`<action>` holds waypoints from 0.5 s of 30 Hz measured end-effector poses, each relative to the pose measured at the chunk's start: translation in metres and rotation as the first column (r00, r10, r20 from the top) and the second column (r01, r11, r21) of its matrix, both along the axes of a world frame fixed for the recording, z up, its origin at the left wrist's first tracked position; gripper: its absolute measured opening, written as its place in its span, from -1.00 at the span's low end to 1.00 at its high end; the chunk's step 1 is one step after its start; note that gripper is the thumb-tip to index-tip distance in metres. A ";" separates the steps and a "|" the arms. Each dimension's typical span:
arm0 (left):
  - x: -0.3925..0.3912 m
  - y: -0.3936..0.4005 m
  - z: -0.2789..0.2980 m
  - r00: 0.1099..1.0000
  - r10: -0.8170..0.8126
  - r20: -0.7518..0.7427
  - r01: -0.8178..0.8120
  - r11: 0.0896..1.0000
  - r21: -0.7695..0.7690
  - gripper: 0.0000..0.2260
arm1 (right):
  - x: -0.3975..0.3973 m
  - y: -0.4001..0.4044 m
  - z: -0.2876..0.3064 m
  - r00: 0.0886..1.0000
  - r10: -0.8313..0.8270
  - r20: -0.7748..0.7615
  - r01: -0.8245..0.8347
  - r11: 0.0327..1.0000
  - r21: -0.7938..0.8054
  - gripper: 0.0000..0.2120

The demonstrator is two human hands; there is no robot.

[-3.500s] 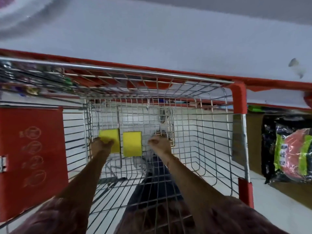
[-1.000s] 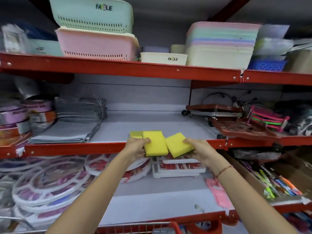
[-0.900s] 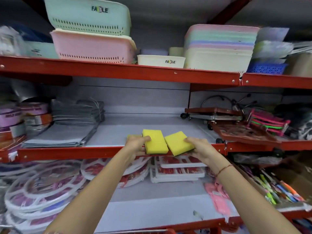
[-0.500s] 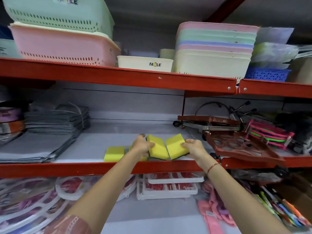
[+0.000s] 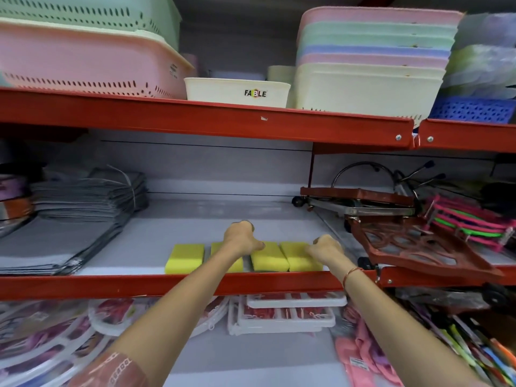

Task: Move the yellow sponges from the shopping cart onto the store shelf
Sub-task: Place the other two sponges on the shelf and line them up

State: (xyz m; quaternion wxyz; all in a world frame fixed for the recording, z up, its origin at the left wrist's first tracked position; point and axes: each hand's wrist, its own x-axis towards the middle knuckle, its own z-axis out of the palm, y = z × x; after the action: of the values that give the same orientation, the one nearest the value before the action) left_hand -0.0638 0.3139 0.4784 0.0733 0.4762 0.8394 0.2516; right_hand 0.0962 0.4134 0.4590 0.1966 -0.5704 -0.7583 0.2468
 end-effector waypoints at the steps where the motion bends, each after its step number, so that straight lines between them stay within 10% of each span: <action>1: -0.007 -0.003 0.000 1.000 -0.004 -0.011 0.004 1.000 0.011 -0.66 | -0.005 -0.005 0.002 0.999 0.026 0.044 -0.027 0.999 0.036 -0.84; 7: -0.056 -0.038 -0.006 0.996 -0.039 -0.077 0.043 0.997 0.062 -0.48 | -0.058 -0.038 0.005 0.920 0.388 0.063 -0.389 0.874 0.292 -0.48; 15: -0.098 -0.089 -0.027 0.974 -0.149 -0.169 0.110 0.969 -0.221 -0.51 | -0.127 -0.078 -0.018 0.706 0.619 0.345 -0.695 0.699 0.169 -0.49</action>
State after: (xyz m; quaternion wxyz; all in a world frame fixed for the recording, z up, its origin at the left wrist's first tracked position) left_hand -0.1619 0.2253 0.4511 0.0618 0.5410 0.8313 0.1110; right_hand -0.0305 0.3349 0.4406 0.0728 -0.2514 -0.9587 0.1110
